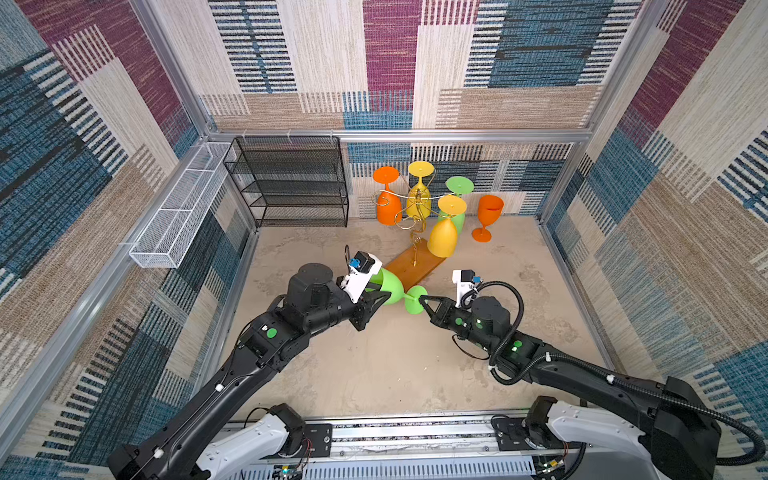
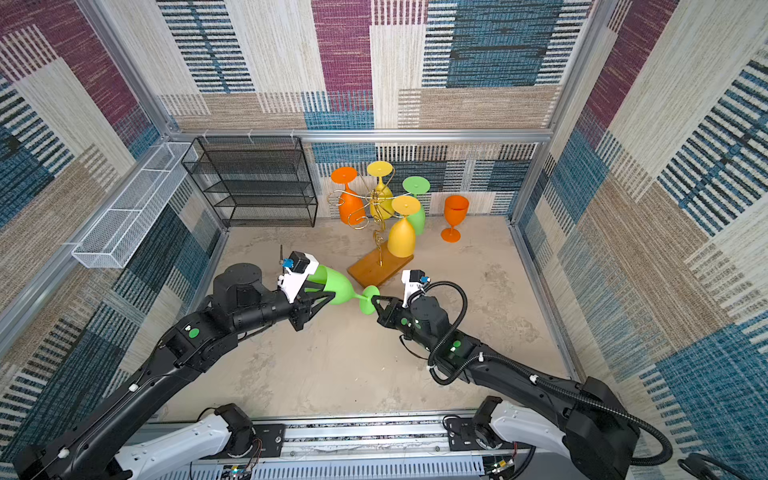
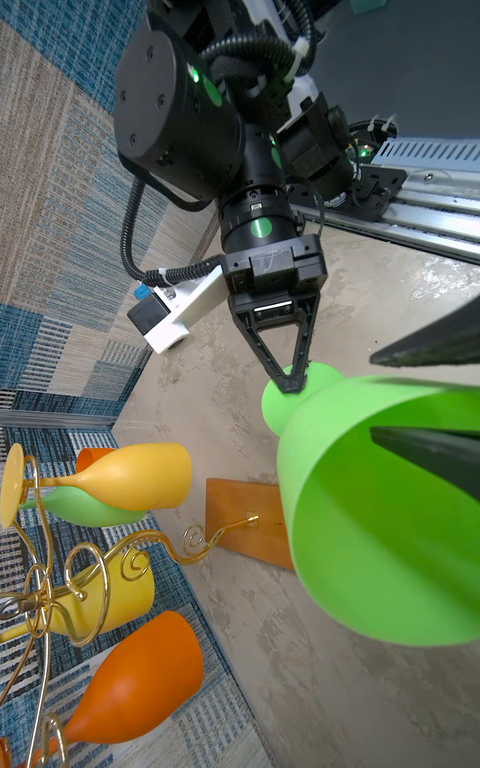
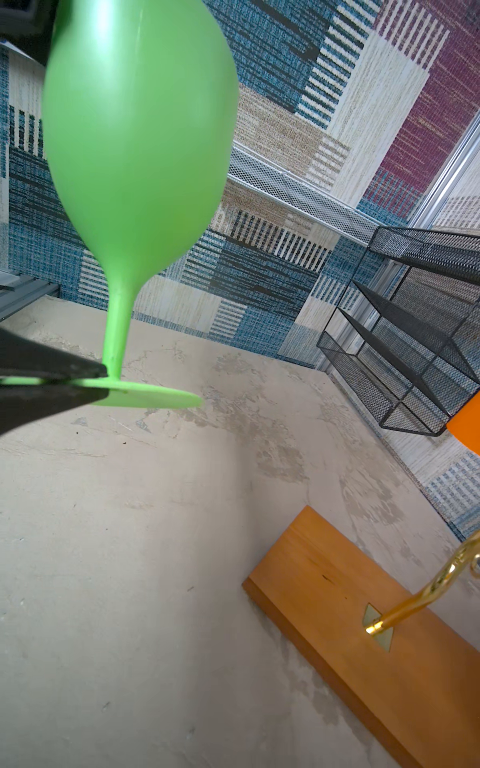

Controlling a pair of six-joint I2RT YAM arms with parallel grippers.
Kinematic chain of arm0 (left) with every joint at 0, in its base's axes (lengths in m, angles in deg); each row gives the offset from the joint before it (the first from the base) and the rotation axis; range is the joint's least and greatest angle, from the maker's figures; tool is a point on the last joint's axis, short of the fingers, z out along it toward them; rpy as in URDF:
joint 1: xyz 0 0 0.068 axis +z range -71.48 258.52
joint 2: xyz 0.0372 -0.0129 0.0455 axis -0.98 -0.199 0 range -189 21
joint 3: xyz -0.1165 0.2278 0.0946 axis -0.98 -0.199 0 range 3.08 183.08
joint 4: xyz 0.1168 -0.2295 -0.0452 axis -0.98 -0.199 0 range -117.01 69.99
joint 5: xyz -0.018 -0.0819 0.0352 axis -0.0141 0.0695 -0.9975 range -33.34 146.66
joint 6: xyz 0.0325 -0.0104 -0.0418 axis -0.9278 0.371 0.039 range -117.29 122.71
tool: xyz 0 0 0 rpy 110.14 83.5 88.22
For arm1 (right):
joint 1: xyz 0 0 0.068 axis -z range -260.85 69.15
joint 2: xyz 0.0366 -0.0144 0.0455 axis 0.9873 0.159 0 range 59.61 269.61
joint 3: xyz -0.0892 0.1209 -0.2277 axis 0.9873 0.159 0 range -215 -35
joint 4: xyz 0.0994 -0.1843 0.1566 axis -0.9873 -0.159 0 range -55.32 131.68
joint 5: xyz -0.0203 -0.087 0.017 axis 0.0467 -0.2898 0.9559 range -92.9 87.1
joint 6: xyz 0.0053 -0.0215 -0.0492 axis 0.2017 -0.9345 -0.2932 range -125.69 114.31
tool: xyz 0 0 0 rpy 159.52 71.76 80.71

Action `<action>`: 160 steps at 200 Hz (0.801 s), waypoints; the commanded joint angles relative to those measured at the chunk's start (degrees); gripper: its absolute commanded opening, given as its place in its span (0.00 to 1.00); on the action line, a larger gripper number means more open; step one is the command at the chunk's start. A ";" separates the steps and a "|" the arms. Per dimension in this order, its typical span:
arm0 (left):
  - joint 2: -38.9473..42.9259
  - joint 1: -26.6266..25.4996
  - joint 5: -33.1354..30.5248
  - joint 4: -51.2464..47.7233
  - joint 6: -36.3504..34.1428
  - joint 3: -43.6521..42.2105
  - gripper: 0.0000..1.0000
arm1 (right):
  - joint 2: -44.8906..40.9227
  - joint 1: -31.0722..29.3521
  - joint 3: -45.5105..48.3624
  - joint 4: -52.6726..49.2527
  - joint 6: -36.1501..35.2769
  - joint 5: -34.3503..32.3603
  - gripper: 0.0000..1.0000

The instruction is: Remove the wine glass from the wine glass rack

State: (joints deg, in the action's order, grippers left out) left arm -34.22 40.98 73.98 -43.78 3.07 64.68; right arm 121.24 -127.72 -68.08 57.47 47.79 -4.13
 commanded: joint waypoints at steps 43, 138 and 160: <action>-1.43 1.23 2.36 -0.38 3.68 2.27 0.00 | -0.90 -0.07 0.12 3.77 -3.18 -1.83 0.00; -2.20 4.37 -0.27 -9.87 2.93 6.96 0.00 | 0.41 -0.15 -0.63 3.34 -7.52 -3.32 0.43; -3.42 5.92 -1.05 -13.93 3.59 8.43 0.00 | 0.43 -0.15 -0.93 2.32 -8.80 -4.70 0.50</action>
State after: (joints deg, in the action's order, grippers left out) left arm -36.67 45.68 74.50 -52.96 5.71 71.64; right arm 121.76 -127.77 -68.26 59.68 41.40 -6.53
